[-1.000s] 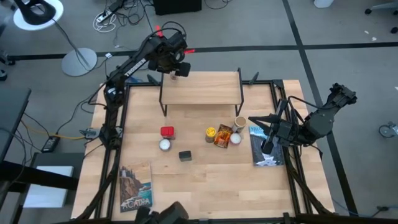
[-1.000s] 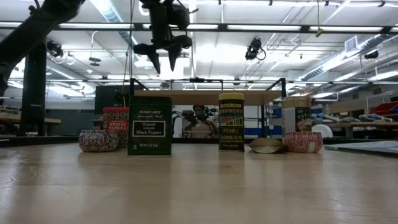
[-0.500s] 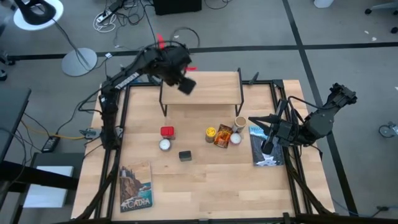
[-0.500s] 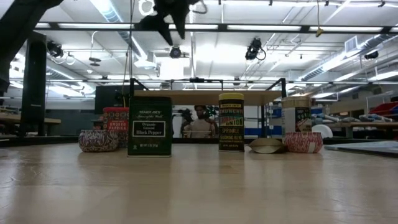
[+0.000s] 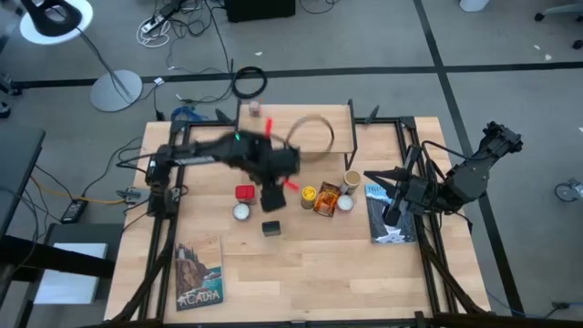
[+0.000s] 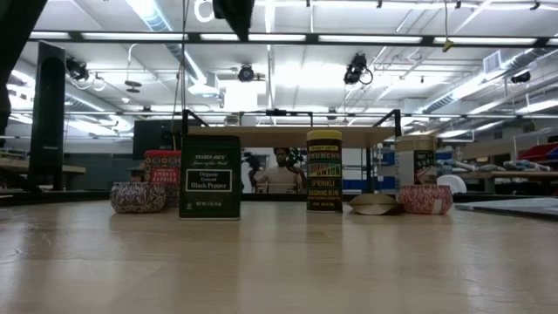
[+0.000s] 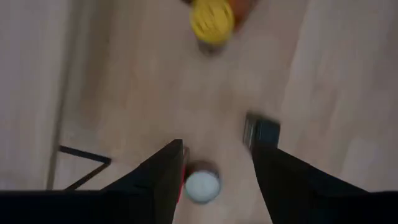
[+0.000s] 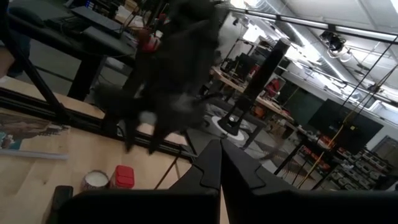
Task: Shelf spices
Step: Put the black seasoning can on the shelf
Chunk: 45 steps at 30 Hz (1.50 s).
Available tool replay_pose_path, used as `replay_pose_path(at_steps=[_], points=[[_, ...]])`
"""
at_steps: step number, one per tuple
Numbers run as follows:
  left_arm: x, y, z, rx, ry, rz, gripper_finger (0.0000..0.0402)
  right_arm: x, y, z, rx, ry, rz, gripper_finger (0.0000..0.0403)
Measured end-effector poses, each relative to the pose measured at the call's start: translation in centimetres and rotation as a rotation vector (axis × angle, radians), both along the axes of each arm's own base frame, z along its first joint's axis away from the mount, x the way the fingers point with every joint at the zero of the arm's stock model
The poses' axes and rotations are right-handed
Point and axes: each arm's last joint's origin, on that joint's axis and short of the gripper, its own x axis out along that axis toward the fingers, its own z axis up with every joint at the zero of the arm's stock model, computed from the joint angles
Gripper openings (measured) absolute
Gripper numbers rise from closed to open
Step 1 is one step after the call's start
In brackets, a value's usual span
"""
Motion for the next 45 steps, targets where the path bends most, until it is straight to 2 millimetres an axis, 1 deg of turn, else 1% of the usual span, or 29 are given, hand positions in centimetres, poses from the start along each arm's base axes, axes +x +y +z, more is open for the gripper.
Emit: replay_pose_path(at_steps=[3, 7, 10, 14, 18, 23, 27, 31, 35, 40, 45], points=[[0.1, -1.8, -2.6, 0.056, 0.108, -0.077, 0.0205, 0.0, 0.0, 0.0, 0.000, 0.000, 0.000, 0.0004], [0.0, -2.9, -6.1, 0.070, 0.223, -0.087, 0.0244, 0.0, 0.0, 0.0, 0.001, -0.001, 0.000, 0.0004], [0.2, -3.4, -8.4, 0.054, 0.246, -0.076, 0.0280, 0.0, 0.0, 0.0, 0.004, -0.002, 0.000, 0.0002], [0.6, -4.3, -10.1, 0.029, 0.210, -0.083, 0.0322, 0.0, 0.0, 0.0, 0.004, -0.002, 0.000, 0.0003], [1.2, -4.8, -11.3, 0.024, 0.149, -0.054, 0.0347, 0.0, 0.0, 0.0, 0.005, -0.002, 0.000, 0.0003], [1.1, -5.2, -12.9, 0.043, 0.148, -0.033, 0.0353, 0.0, 0.0, 0.0, 0.004, -0.002, 0.000, 0.0002], [1.0, -5.7, -13.9, -0.052, 0.155, -0.033, 0.0353, 0.0, 0.0, 0.0, 0.004, -0.002, 0.000, 0.0004], [1.0, -6.6, -14.1, -0.069, 0.134, -0.059, 0.0353, 0.0, 0.0, 0.0, 0.004, -0.002, 0.000, 0.0002], [1.3, -7.0, -14.0, -0.078, 0.103, -0.063, 0.0353, 0.0, 0.0, 0.0, 0.005, -0.002, 0.000, 0.0003], [1.3, -7.0, -14.5, -0.064, 0.109, -0.052, 0.0353, 0.0, 0.0, 0.0, 0.005, -0.002, 0.000, 0.0002], [1.0, -6.9, -15.5, -0.058, 0.128, -0.048, 0.0353, 0.0, 0.0, 0.0, 0.009, -0.004, 0.000, 0.0003]])
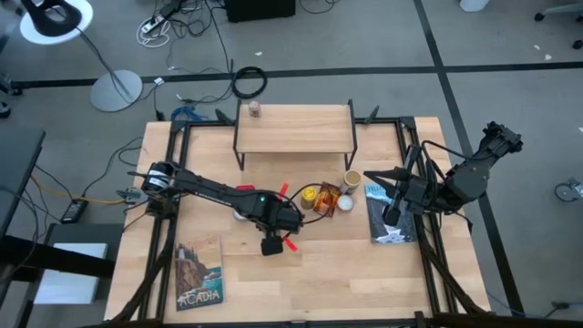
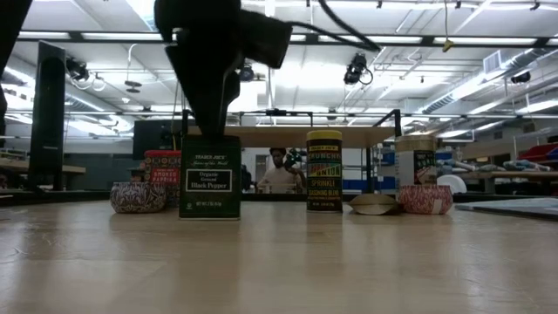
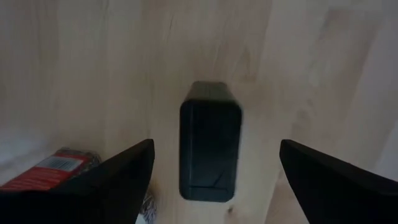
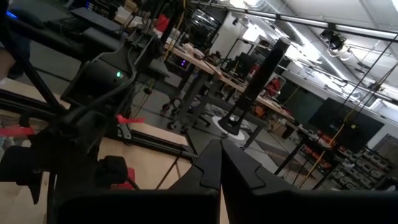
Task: Shelf spices
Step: Put the black seasoning can on the shelf
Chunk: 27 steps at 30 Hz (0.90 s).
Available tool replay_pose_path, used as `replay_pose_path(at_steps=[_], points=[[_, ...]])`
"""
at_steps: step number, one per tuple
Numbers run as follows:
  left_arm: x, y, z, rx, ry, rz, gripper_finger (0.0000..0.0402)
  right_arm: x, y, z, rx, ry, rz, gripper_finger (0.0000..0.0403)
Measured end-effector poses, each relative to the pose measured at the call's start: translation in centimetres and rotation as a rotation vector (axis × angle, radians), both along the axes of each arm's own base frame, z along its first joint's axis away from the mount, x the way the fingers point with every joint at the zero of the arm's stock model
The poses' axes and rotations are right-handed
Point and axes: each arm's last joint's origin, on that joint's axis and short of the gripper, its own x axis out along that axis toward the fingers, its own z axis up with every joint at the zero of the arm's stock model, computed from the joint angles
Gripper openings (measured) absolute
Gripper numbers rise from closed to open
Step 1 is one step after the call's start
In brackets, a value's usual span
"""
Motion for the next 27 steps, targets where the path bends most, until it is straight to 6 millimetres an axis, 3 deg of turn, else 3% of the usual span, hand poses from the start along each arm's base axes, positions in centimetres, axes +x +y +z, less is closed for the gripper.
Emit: replay_pose_path(at_steps=[6, 11, 23, 27], points=[[-0.2, 0.0, -1.3, -0.010, 0.002, 0.002, 0.0350, 0.0, 0.0, 0.0, 0.000, 0.000, 0.000, 0.0002], [-0.1, 0.0, -1.4, -0.015, -0.012, 0.000, 0.0321, 0.0, 0.0, 0.0, 0.000, 0.000, 0.000, 0.0003], [-0.1, 0.0, -1.4, -0.013, -0.009, -0.002, 0.0149, 0.0, 0.0, 0.0, 0.000, 0.000, 0.000, 0.0004], [-0.1, 0.0, -1.4, -0.013, -0.009, -0.001, 0.0123, 0.0, 0.0, 0.0, 0.000, 0.000, 0.000, 0.0002]])
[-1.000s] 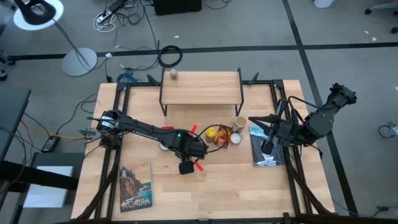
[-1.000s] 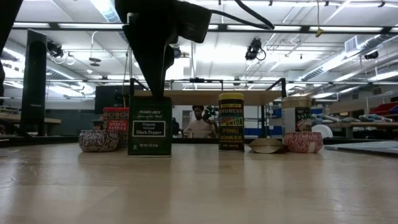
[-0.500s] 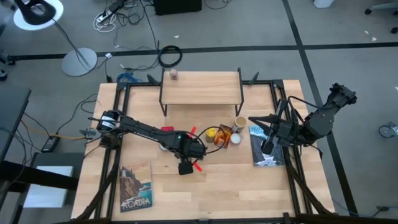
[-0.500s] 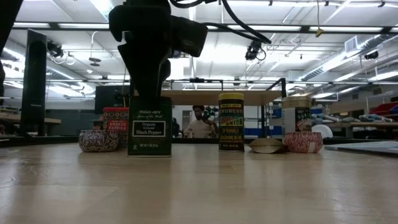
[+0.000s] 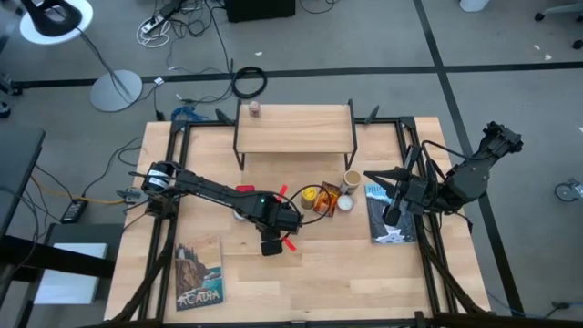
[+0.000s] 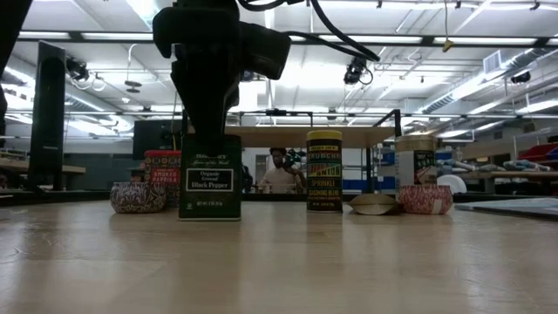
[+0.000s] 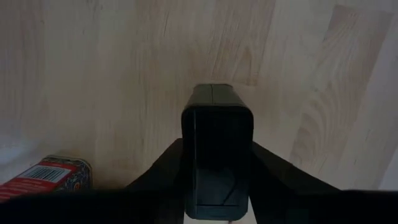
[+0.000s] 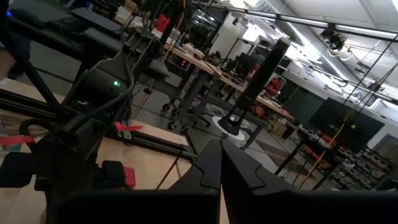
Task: Shelf spices
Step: Put the black seasoning can on the shelf
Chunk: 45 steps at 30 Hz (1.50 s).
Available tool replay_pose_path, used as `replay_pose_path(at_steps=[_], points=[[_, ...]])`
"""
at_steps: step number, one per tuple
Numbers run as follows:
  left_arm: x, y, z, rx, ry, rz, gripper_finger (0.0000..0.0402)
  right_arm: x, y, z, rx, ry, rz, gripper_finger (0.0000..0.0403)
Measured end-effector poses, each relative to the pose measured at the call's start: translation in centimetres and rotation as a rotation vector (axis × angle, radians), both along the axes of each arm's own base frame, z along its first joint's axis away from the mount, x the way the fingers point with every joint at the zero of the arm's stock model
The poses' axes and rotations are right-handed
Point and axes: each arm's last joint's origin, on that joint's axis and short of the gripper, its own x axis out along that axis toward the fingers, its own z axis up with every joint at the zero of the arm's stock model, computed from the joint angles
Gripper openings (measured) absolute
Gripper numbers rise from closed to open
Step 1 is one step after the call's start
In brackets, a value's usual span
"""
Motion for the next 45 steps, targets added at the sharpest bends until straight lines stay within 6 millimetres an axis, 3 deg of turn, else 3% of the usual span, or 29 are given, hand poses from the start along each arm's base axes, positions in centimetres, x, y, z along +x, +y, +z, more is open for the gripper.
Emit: replay_pose_path(at_steps=[6, 10, 16, 22, 33, 45], points=[[0.0, 0.0, 0.1, -0.022, 0.007, 0.001, 0.0124, 0.0, 0.0, 0.0, 0.000, 0.000, 0.000, 0.0004], [0.0, -0.1, 1.3, -0.033, 0.023, -0.001, 0.0124, 0.0, 0.0, 0.0, 0.000, 0.000, 0.000, 0.0002], [0.2, -0.1, 4.7, 0.001, 0.020, -0.008, 0.0124, 0.0, 0.0, 0.0, 0.000, 0.001, 0.000, 0.0004], [0.5, 0.3, 9.2, 0.059, -0.056, -0.056, 0.0124, 0.0, 0.0, 0.0, 0.000, 0.000, 0.000, 0.0002], [-0.2, 5.4, 16.0, 0.217, -0.132, -0.068, 0.0124, 0.0, 0.0, 0.0, 0.000, 0.000, 0.000, 0.0002], [-0.1, 13.6, 17.2, 0.317, -0.163, -0.067, 0.0124, 0.0, 0.0, 0.0, -0.001, 0.000, 0.000, 0.0002]])
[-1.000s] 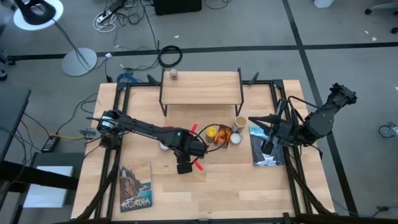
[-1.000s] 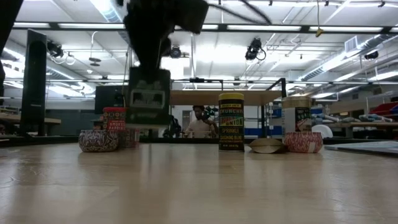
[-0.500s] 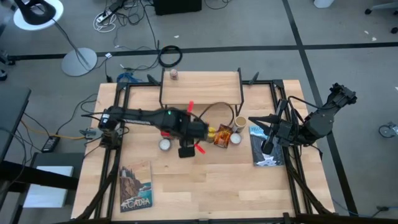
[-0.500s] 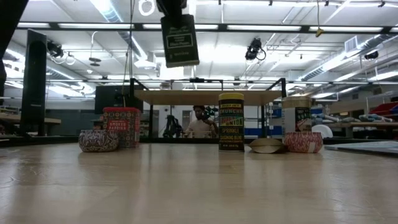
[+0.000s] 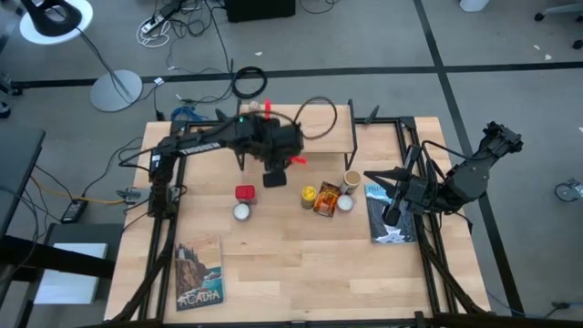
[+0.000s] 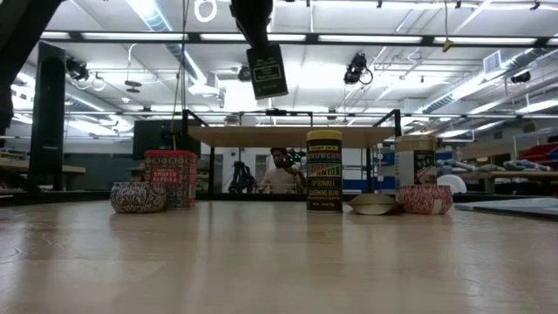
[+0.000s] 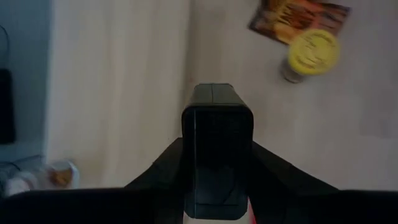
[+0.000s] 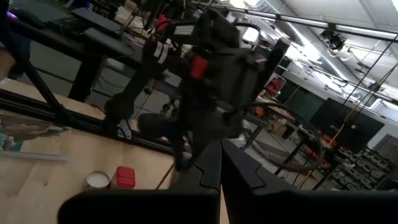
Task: Shelf spices
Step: Put the black seasoning can on the shelf
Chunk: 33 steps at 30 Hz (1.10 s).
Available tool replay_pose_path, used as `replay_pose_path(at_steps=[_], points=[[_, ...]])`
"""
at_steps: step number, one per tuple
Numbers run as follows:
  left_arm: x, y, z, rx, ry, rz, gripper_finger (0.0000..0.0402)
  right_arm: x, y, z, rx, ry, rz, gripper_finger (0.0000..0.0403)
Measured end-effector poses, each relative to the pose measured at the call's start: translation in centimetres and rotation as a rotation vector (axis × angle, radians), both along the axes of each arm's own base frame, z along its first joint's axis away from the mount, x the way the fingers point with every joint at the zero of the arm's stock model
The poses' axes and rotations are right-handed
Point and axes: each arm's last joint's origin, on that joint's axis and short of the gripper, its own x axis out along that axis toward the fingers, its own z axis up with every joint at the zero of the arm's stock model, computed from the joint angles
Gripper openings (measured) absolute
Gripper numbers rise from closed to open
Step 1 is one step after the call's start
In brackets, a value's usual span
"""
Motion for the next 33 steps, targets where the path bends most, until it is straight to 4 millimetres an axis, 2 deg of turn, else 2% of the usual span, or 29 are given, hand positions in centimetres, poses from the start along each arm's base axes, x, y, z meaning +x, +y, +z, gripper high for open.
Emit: replay_pose_path(at_steps=[4, 11, 18, 24, 33], points=[[0.0, 2.5, 0.2, 0.031, -0.018, -0.021, 0.0124, 0.0, 0.0, 0.0, -0.001, 0.000, 0.000, 0.0002], [-1.4, 7.4, 0.2, 0.054, 0.006, 0.027, 0.0124, 0.0, 0.0, 0.0, -0.003, 0.001, 0.000, 0.0005], [-2.5, 11.9, 0.4, 0.067, -0.050, 0.027, 0.0124, 0.0, 0.0, 0.0, -0.007, 0.003, -0.001, 0.0002], [-3.5, 14.9, 0.6, 0.063, -0.104, 0.005, 0.0124, 0.0, 0.0, 0.0, -0.008, 0.003, -0.001, 0.0005], [-4.2, 18.3, -0.7, 0.058, -0.087, -0.009, 0.0124, 0.0, 0.0, 0.0, -0.010, 0.004, -0.003, 0.0004]])
